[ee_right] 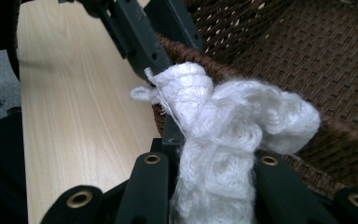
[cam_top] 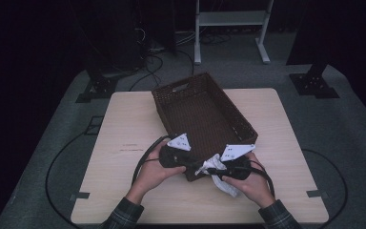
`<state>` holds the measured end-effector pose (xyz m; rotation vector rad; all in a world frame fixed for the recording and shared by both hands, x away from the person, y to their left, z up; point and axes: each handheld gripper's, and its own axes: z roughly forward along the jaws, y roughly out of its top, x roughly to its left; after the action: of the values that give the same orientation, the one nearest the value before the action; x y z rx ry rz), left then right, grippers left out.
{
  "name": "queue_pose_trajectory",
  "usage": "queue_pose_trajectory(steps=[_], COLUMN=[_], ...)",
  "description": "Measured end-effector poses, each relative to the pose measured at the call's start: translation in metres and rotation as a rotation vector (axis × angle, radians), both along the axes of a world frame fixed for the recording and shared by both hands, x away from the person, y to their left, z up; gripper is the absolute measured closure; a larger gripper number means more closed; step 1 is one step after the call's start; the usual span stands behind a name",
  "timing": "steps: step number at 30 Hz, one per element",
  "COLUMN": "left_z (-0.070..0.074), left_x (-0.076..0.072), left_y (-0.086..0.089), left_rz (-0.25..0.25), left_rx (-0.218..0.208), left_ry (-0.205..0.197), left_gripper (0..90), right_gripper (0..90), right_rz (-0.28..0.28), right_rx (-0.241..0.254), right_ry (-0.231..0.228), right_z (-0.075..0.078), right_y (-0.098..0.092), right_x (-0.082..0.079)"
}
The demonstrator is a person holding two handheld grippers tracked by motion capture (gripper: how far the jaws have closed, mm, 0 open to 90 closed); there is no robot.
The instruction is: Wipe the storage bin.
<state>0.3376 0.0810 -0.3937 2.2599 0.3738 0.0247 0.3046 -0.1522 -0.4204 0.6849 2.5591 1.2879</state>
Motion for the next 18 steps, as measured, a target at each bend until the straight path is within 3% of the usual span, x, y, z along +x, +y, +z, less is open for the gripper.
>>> queue_pose_trajectory(steps=[8, 18], left_z=[0.007, 0.019], left_x=[0.001, 0.001], left_y=[0.01, 0.028], left_rz=[0.013, 0.048], left_rx=[-0.014, -0.011], left_ry=[-0.005, -0.029], left_gripper=[60.6, 53.4], right_gripper=[74.8, 74.8], right_rz=[0.01, 0.041], right_rx=[0.024, 0.002], right_ry=[-0.028, -0.003], right_z=[0.014, 0.007], right_y=[0.0, 0.019], right_x=[-0.005, -0.002])
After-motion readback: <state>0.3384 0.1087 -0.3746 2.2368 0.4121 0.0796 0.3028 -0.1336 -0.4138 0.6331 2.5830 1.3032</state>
